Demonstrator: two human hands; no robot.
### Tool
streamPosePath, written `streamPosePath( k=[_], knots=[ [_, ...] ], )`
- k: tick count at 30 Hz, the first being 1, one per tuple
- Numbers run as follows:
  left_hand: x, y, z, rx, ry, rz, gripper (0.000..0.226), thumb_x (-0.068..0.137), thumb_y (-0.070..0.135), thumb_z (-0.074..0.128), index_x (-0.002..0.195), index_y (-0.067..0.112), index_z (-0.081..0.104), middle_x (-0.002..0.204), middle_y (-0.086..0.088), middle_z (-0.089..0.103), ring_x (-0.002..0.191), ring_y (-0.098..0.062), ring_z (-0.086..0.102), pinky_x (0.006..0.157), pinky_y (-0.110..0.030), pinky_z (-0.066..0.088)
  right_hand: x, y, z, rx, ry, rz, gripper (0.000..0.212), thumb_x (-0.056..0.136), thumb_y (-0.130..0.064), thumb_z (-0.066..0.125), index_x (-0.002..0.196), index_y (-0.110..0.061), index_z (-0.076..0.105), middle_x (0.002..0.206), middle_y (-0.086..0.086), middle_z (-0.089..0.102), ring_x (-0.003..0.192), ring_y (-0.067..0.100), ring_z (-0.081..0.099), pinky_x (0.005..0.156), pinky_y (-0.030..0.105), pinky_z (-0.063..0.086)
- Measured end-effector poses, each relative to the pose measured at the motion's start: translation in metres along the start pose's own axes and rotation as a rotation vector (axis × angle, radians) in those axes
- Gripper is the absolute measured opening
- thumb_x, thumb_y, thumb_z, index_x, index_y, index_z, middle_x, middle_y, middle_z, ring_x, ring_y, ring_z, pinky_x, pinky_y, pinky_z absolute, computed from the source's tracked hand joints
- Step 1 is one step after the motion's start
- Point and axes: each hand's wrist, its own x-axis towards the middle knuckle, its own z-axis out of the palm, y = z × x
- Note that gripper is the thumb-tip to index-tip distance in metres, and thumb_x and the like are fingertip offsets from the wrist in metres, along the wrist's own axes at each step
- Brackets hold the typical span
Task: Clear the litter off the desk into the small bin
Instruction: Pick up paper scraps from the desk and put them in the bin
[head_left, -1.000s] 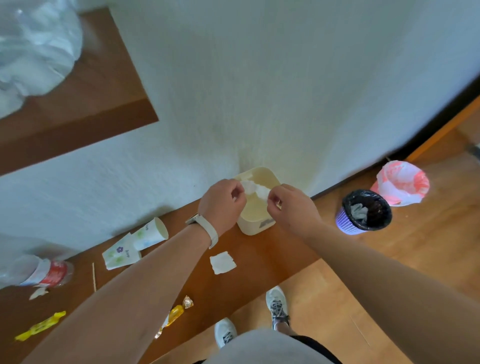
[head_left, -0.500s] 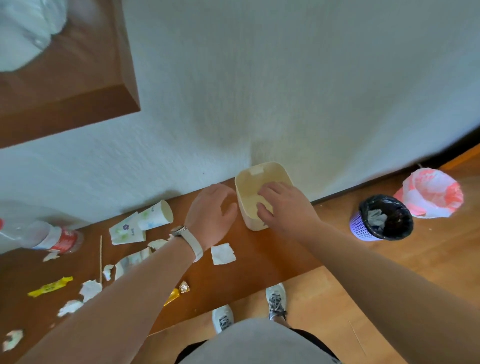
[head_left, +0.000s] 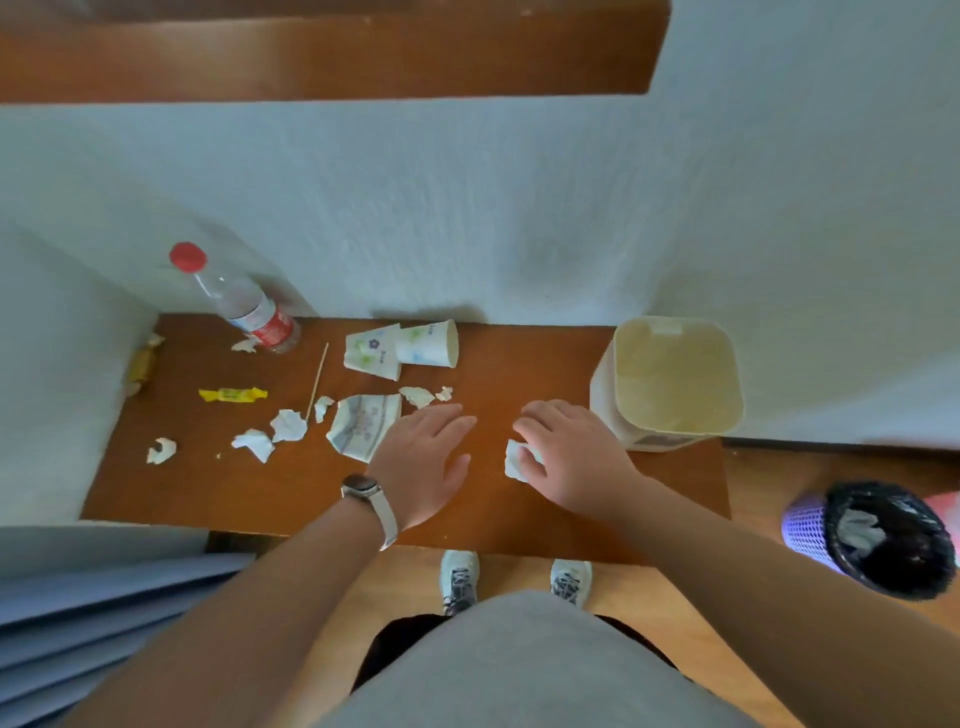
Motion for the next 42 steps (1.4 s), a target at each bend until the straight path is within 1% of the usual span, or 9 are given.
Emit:
streamPosePath(
  k=[3,6,13,20,25,28,32,39,42],
  knots=[
    [-0.025,-0.016,0.015,0.010,-0.055,-0.063,0.042,0.090,0.032,0.061,0.130,0.020,0.057,0.136,-0.003,0.056,0.124,-0.024,0.052,0.100,-0.037,0.042,-0.002,0.004,0.024,-0.006,-0.104,-0.005,0.022,0.089,-0.029,0.047,0.102,-0.018,0.062,0.108,-0.002,0.060,0.095,0.019,0.057,0.077,0.034,0.049],
    [-0.044,-0.025,0.030,0.010,-0.093,-0.108,0.041,0.087,0.030,0.066,0.126,0.019,0.060,0.132,-0.006,0.059,0.120,-0.026,0.055,0.096,-0.039,0.045,-0.005,0.007,0.041,-0.040,-0.172,0.007,0.025,0.085,-0.027,0.054,0.107,-0.018,0.061,0.112,0.000,0.061,0.097,0.021,0.058,0.074,0.033,0.050],
    [-0.064,-0.037,0.057,0.023,-0.193,-0.115,0.043,0.083,0.024,0.066,0.125,0.017,0.061,0.130,-0.009,0.059,0.119,-0.029,0.055,0.093,-0.044,0.049,-0.003,0.012,0.064,-0.047,-0.248,0.014,0.033,0.086,-0.022,0.062,0.119,-0.017,0.058,0.125,0.005,0.059,0.108,0.023,0.057,0.080,0.035,0.053],
    [-0.059,-0.041,0.070,-0.003,-0.169,-0.112,0.037,0.086,0.016,0.062,0.123,0.017,0.060,0.122,-0.007,0.062,0.113,-0.028,0.058,0.088,-0.044,0.052,-0.005,0.016,0.078,-0.050,-0.260,0.064,0.026,0.086,-0.016,0.061,0.111,-0.015,0.058,0.110,0.006,0.060,0.094,0.023,0.058,0.069,0.036,0.054],
    [-0.052,-0.046,0.073,0.047,-0.073,-0.047,0.027,0.083,0.011,0.065,0.110,0.017,0.066,0.106,-0.004,0.068,0.101,-0.029,0.060,0.085,-0.043,0.049,-0.009,0.017,0.085,0.009,-0.246,0.114,0.009,0.084,-0.008,0.055,0.088,-0.015,0.056,0.089,0.002,0.055,0.076,0.021,0.050,0.058,0.035,0.045],
    [-0.047,-0.050,0.073,0.049,-0.067,-0.009,0.024,0.084,0.014,0.065,0.108,0.017,0.067,0.103,-0.002,0.068,0.097,-0.027,0.060,0.084,-0.041,0.049,-0.011,0.017,0.087,0.045,-0.240,0.163,0.010,0.082,-0.005,0.055,0.087,-0.012,0.061,0.083,0.005,0.056,0.073,0.025,0.051,0.056,0.038,0.044],
    [-0.039,-0.047,0.068,0.017,-0.065,0.020,0.024,0.083,0.014,0.067,0.107,0.017,0.068,0.100,-0.002,0.069,0.092,-0.026,0.061,0.076,-0.037,0.051,-0.013,0.014,0.083,0.078,-0.229,0.221,0.011,0.084,-0.007,0.055,0.091,-0.011,0.063,0.084,0.006,0.057,0.076,0.026,0.052,0.058,0.038,0.044],
    [-0.012,-0.032,0.044,-0.046,0.020,0.137,0.025,0.085,0.013,0.065,0.110,0.015,0.067,0.099,-0.002,0.069,0.087,-0.021,0.062,0.071,-0.032,0.050,-0.007,0.001,0.037,0.109,0.002,0.224,0.012,0.073,-0.002,0.064,0.077,-0.013,0.060,0.071,0.002,0.051,0.061,0.023,0.047,0.050,0.030,0.031],
    [0.006,-0.020,0.027,-0.067,0.076,0.196,0.025,0.089,0.017,0.060,0.113,0.015,0.066,0.101,-0.001,0.068,0.088,-0.019,0.062,0.071,-0.029,0.051,-0.004,-0.002,0.008,0.088,0.065,0.204,0.011,0.076,-0.004,0.065,0.081,-0.013,0.062,0.074,0.001,0.054,0.064,0.022,0.051,0.050,0.031,0.037]
  ],
)
